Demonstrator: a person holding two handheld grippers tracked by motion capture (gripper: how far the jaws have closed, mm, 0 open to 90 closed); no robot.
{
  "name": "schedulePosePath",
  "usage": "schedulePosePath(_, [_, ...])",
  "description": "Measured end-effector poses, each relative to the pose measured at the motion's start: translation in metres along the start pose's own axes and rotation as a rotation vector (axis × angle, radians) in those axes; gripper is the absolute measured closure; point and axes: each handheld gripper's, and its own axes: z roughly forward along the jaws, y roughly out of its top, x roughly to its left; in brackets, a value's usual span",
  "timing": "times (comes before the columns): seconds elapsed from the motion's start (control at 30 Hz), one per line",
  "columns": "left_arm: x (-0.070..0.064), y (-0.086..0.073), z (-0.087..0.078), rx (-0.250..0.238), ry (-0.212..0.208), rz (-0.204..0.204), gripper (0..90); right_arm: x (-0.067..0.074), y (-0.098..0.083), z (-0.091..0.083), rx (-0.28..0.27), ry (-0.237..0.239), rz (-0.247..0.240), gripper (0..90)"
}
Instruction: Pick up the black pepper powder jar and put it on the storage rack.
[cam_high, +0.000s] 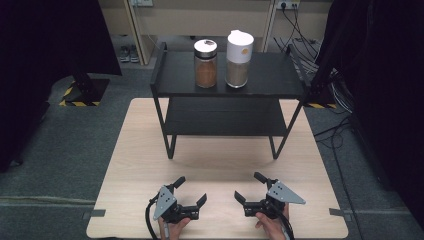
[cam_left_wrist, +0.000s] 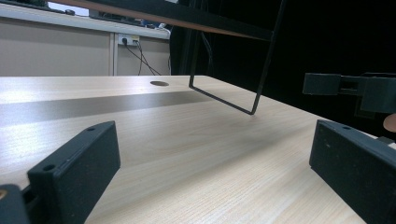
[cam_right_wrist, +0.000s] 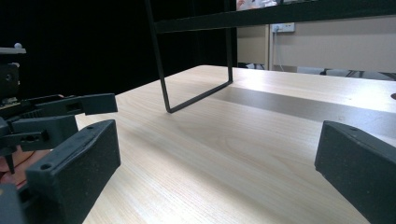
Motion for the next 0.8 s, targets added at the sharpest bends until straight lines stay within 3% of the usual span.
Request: schedulePosePath(0.8, [0.0008, -0.0008, -0.0004, -0.004, -0.005, -0.003, 1.3, -0.0005, -0.0019, 0.0007, 0.010, 0.009, 0.012, 0.4])
